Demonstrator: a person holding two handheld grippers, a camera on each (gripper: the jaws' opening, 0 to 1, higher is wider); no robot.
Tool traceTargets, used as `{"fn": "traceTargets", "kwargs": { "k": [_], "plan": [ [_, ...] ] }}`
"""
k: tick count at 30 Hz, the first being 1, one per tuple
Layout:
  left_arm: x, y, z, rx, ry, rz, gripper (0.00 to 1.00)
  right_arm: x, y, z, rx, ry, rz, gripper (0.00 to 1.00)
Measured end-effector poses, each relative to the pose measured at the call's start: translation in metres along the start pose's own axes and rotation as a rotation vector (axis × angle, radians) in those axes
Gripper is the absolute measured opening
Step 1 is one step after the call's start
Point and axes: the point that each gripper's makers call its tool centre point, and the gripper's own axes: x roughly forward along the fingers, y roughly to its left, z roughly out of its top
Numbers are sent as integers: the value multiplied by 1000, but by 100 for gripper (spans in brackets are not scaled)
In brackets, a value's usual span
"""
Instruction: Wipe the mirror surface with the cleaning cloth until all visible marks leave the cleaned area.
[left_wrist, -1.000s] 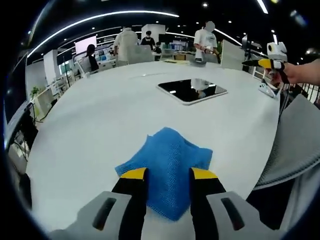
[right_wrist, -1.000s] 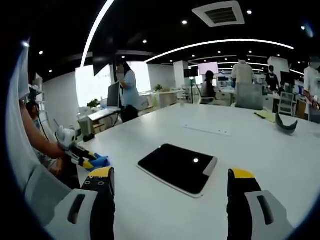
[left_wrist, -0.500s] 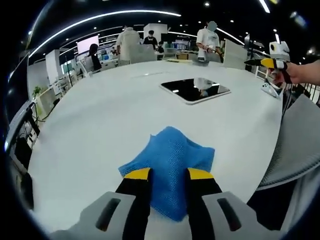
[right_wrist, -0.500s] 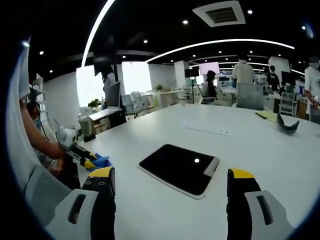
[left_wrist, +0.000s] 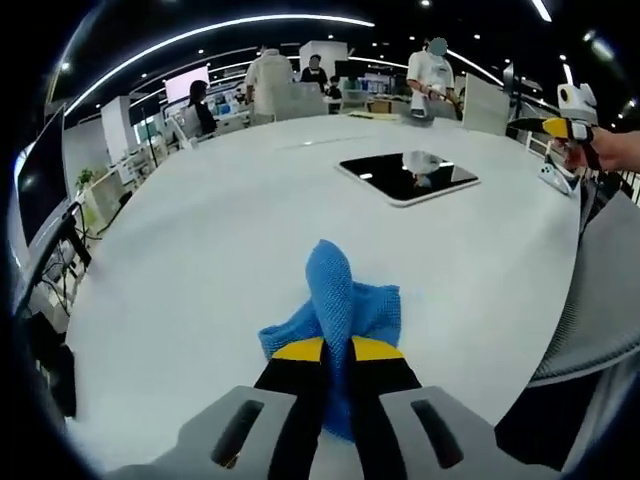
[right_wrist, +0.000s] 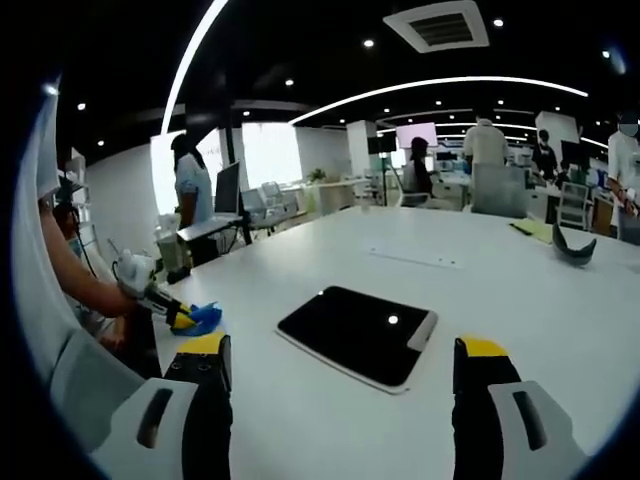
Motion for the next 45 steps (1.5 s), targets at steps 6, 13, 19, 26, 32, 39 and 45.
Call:
{"fn": "traceTargets", "kwargs": {
  "k": [6,13,19,26,32,39,45],
  "plan": [
    [-1,-1,0,-9,4,2,5,0,1,0,0,-4,0,91],
    [-1,-1,1,-6,12,5,5,-1,0,1,1,-6,0,91],
    [-2,0,4,-22,3,11,5,-1,1,0,3,-4,2,91],
    [-5,2,13,-26,-16,14,4,0,2,0,6,-6,4,91],
    [-4,2,25,-21,-39,13,4,1,3,1,5,-6,3,91],
    [-2,0,42,-16,-69,8,4,1,3,1,11,-6,4,91],
    [1,2,53,-23,-91,11,4,1,3,0,10,-4,4,91]
  ]
}}
